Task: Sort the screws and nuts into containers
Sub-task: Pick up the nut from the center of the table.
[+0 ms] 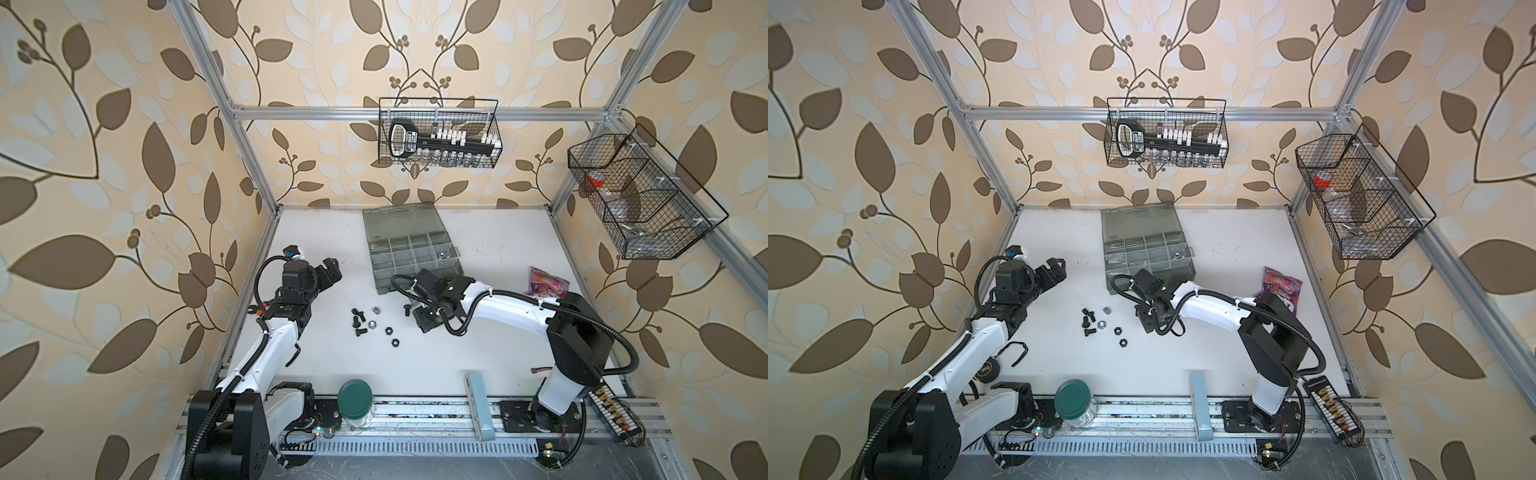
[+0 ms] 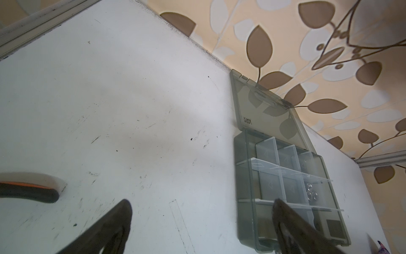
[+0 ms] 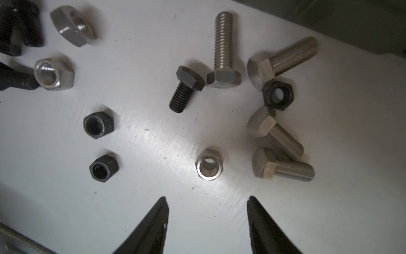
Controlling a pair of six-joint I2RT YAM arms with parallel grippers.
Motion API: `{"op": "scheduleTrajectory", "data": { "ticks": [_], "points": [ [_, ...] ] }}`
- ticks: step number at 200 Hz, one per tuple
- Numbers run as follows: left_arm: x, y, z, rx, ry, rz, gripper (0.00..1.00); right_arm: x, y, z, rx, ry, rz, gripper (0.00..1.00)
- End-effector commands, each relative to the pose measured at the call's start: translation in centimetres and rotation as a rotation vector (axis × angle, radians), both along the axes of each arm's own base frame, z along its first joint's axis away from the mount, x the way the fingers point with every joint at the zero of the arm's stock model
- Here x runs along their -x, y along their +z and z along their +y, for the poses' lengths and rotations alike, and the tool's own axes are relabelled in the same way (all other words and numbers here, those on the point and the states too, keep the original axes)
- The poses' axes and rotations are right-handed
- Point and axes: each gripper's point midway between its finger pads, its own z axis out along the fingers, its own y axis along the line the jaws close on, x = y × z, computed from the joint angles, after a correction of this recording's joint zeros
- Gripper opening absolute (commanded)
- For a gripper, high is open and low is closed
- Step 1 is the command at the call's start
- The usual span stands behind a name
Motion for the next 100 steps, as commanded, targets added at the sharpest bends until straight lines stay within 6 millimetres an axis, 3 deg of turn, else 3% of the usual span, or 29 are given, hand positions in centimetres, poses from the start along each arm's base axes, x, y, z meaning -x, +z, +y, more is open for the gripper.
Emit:
{"op": "scheduleTrajectory", "data": {
  "ticks": [1, 100],
  "points": [
    [-0.7, 1.3, 0.2, 0.012, 0.011, -0.040, 0.99, 1.2, -1.6, 0.3, 0.023, 0.025, 0.047, 0.61],
    [-0.6, 1.2, 0.3, 0.005, 0.012, -0.035, 0.99, 0.6, -3.6, -0.1, 0.088, 0.021, 0.044, 0.64]
  ]
}}
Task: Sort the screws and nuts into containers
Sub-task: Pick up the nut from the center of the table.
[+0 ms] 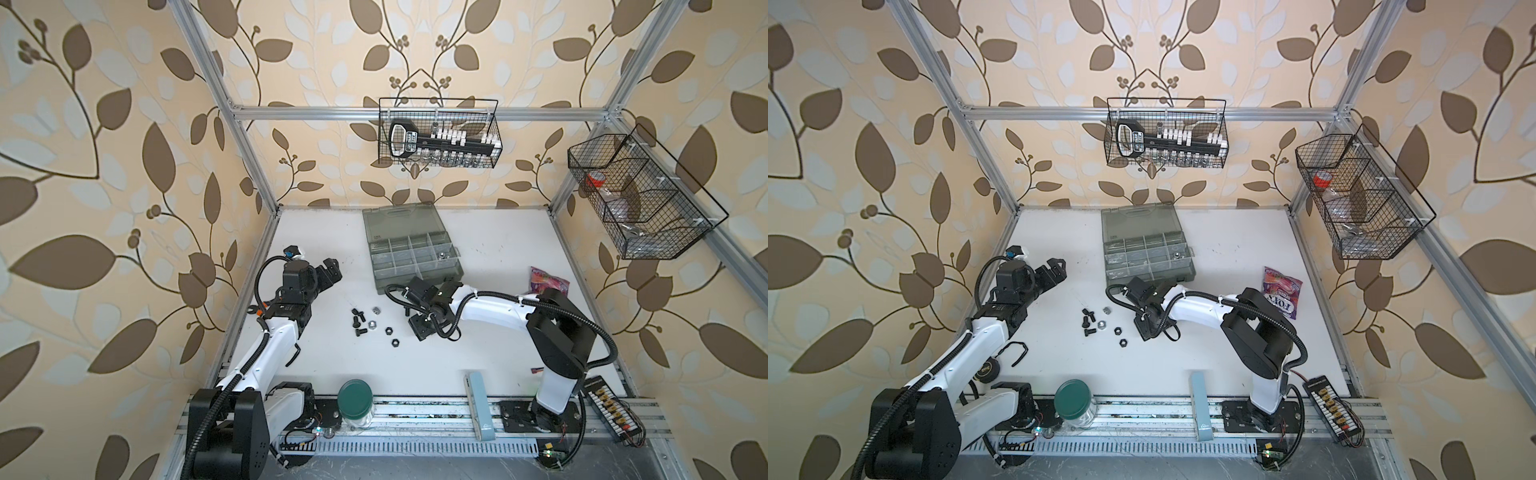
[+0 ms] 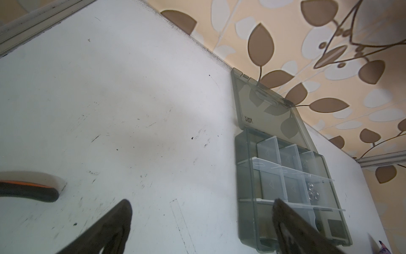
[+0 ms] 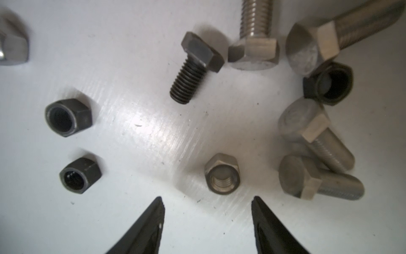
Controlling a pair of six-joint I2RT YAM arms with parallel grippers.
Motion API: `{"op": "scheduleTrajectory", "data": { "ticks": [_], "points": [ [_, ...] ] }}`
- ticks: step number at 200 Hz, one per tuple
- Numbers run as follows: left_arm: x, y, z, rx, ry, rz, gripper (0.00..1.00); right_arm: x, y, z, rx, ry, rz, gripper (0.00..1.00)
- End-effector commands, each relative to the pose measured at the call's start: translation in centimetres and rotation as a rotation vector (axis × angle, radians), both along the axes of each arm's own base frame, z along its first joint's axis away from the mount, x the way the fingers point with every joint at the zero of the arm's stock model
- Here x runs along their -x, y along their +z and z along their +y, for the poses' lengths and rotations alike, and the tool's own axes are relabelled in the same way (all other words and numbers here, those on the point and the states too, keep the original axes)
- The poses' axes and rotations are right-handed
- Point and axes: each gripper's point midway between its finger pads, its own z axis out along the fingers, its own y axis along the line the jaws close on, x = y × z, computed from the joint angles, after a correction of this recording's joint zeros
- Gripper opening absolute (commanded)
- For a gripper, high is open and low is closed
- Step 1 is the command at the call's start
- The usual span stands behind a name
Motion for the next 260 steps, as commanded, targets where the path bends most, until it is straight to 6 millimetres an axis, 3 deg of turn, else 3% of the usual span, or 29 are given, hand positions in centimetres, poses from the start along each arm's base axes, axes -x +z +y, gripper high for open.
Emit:
{"op": "scheduleTrajectory", "data": {
  "ticks": [1, 50, 75, 136, 260],
  "points": [
    [-0.6, 1.4, 0.3, 0.005, 0.013, -0.040, 0.99, -0.2, -0.8, -0.5, 0.036, -0.001, -0.003, 0.64],
    [-0.5, 1.5, 0.4, -0.001, 0.016, -0.043, 0.99, -1.1, -1.3, -0.5, 0.047, -0.005, -0.009, 0.60],
    [-0.5, 1.5, 0.5, -0.003, 0.017, -0.043, 0.99, -1.2, -1.8, -0.7, 0.055, -0.008, 0.002, 0.51],
    [-0.5, 1.6, 0.5, -0.006, 0.018, -0.045, 0.99, -1.6, -2.4, -1.0, 0.064, -0.014, 0.007, 0.48],
    [-0.7, 1.9, 0.5, -0.006, 0.016, -0.049, 0.99, -1.4, -2.3, -1.1, 0.071, -0.010, 0.016, 0.24]
  ]
}}
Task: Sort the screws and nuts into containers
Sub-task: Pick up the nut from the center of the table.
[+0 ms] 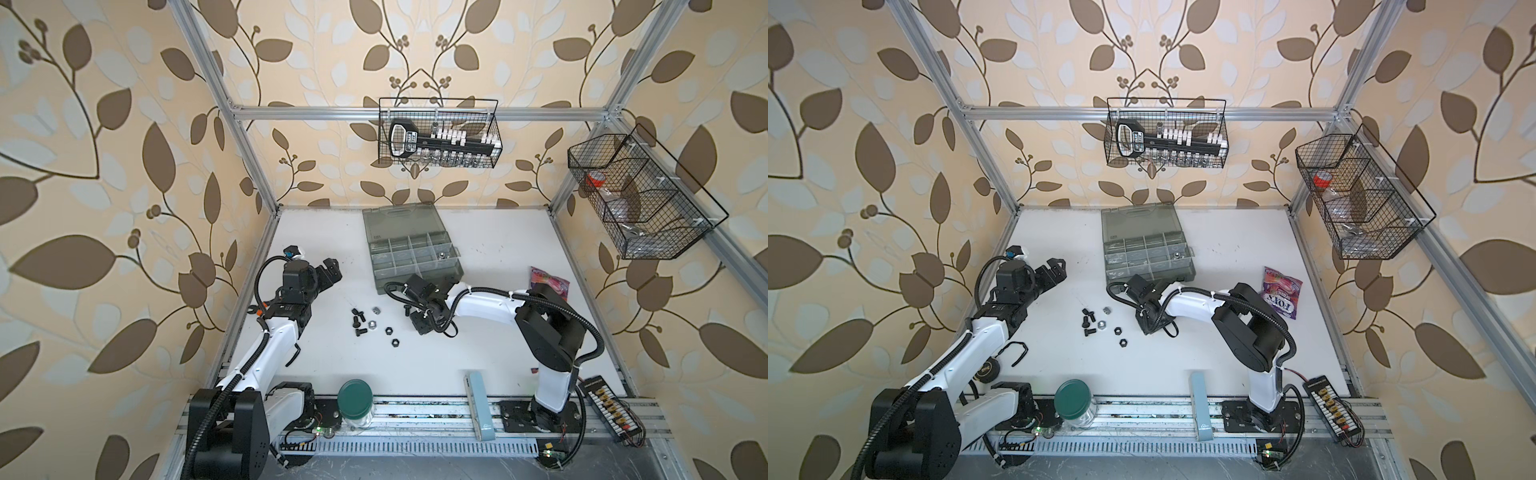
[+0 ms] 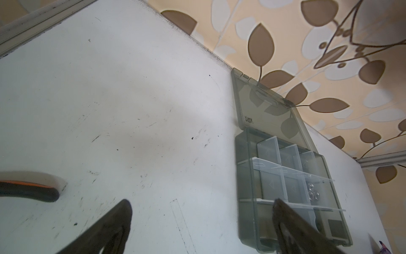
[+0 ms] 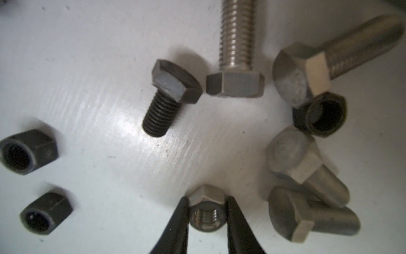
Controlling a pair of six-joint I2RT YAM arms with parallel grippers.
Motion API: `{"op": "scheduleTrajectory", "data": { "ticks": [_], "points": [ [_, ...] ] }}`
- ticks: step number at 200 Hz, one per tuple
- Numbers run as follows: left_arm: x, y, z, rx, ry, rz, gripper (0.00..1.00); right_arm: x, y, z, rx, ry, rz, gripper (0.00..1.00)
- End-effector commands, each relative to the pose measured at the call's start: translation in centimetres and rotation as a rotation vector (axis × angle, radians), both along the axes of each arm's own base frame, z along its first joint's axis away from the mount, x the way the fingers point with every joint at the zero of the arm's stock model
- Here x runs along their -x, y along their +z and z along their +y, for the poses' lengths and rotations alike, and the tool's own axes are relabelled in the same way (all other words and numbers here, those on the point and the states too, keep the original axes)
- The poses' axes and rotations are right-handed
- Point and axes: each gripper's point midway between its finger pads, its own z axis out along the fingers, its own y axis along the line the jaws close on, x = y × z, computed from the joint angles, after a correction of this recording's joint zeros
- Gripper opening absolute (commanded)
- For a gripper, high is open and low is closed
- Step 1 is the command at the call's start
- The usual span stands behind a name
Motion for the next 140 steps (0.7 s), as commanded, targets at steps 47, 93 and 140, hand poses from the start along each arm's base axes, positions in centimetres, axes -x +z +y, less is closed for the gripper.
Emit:
{"op": "scheduleTrajectory", "data": {
  "ticks": [47, 93, 140],
  "points": [
    [-0.8, 2.0, 0.5, -0.007, 0.016, -0.051, 0.99, -0.2, 0.8, -0.2, 0.018, -0.001, 0.003, 0.17],
    [-0.8, 1.9, 0.5, -0.007, 0.017, -0.049, 0.99, -1.5, 4.3, 0.8, -0.043, -0.003, -0.054, 0.14],
    [-0.9, 1.8, 0.3, -0.002, 0.009, -0.052, 0.99, -6.3, 8.8, -0.4, -0.126, -0.077, -0.160, 0.12]
  ]
}}
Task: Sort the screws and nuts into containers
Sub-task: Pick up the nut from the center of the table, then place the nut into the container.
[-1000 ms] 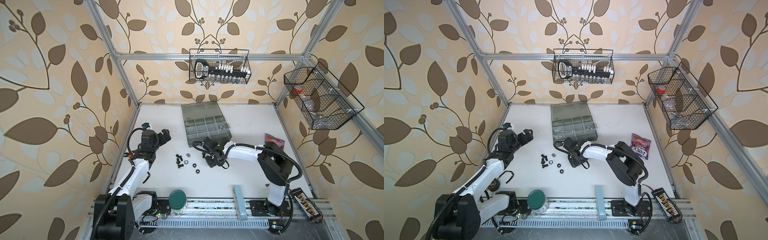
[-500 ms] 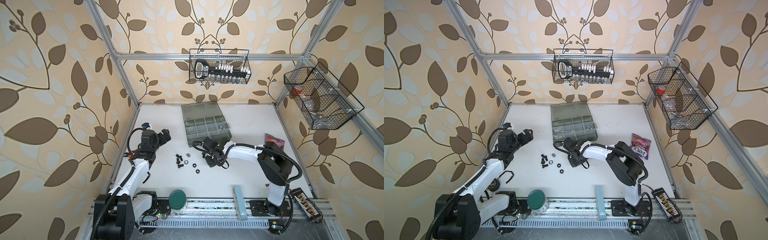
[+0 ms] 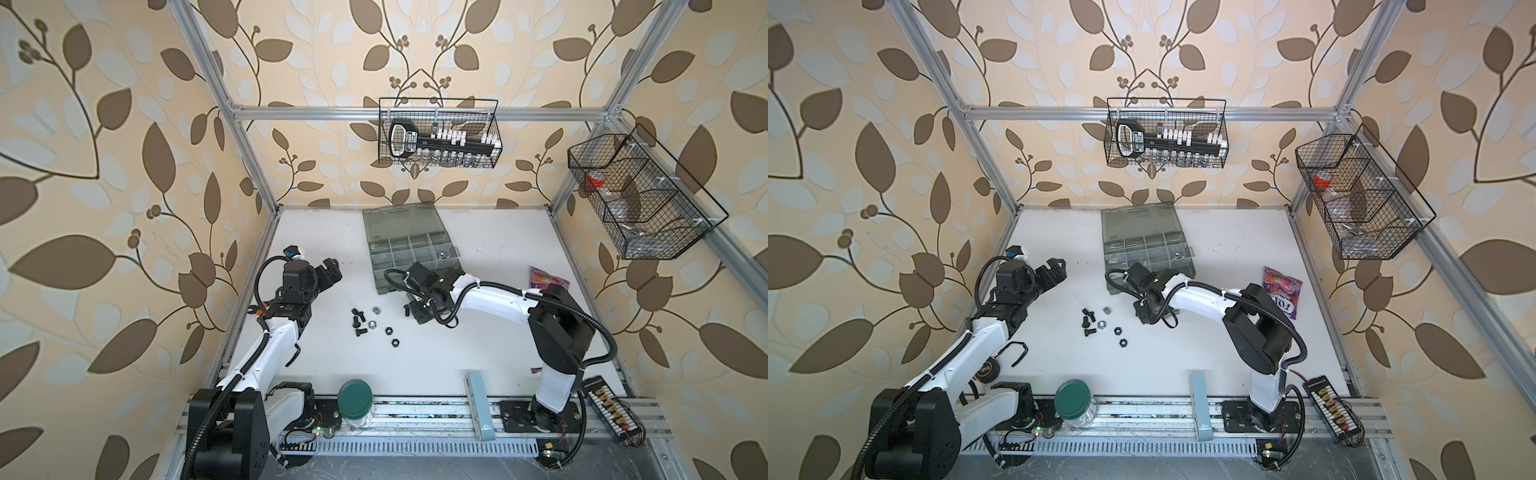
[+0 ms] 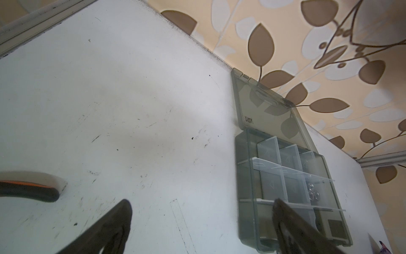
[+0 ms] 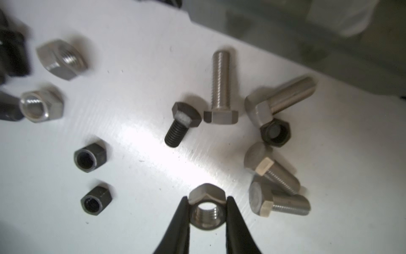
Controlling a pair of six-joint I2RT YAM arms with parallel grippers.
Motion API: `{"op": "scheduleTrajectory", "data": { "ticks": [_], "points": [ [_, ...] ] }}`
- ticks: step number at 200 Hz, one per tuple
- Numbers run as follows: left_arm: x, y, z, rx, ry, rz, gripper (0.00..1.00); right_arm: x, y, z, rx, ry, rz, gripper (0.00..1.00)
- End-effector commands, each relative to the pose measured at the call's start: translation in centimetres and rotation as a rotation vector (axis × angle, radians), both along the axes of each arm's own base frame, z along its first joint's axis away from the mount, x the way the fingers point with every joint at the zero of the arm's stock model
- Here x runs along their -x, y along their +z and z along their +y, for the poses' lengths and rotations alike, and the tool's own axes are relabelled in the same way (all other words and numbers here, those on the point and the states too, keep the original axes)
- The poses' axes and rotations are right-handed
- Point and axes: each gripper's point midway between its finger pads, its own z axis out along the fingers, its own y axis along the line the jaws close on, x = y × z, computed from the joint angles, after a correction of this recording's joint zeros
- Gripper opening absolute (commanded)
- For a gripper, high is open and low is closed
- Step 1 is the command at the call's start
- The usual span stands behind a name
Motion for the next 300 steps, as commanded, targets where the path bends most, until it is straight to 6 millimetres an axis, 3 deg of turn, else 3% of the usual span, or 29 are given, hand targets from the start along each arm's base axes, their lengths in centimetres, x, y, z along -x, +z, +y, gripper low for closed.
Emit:
{"op": "scheduleTrajectory", "data": {
  "ticks": [1, 19, 25, 63, 88, 126, 160, 226, 300],
  "points": [
    [-0.9, 1.8, 0.3, -0.001, 0.010, -0.052, 0.99, -3.3, 3.9, -1.0, -0.051, -0.045, -0.089, 0.12],
    [-0.9, 1.9, 0.3, 0.001, 0.009, -0.053, 0.99, -5.9, 6.0, -1.5, -0.072, -0.076, -0.162, 0.12],
    [-0.9, 1.8, 0.3, 0.000, 0.009, -0.051, 0.99, -7.3, 6.6, -2.7, -0.070, -0.113, -0.186, 0.12],
    [-0.9, 2.1, 0.2, 0.003, 0.003, -0.055, 0.99, -12.8, 9.4, -5.4, -0.118, -0.196, -0.275, 0.12],
    [-0.9, 2.1, 0.1, 0.008, 0.001, -0.055, 0.99, -15.6, 9.7, -7.2, -0.110, -0.236, -0.298, 0.12],
    [-0.9, 2.2, 0.1, 0.010, -0.004, -0.055, 0.99, -18.6, 8.4, -9.1, -0.088, -0.280, -0.299, 0.11],
    [-0.9, 2.2, 0.0, 0.013, -0.007, -0.053, 0.99, -19.9, 6.5, -9.8, -0.059, -0.297, -0.279, 0.11],
    [-0.8, 2.2, 0.0, 0.012, -0.006, -0.053, 0.99, -20.6, 3.1, -9.5, -0.038, -0.292, -0.226, 0.11],
    [-0.8, 2.0, 0.0, 0.013, -0.005, -0.049, 0.99, -20.4, 1.2, -9.5, -0.026, -0.288, -0.190, 0.12]
  ]
}}
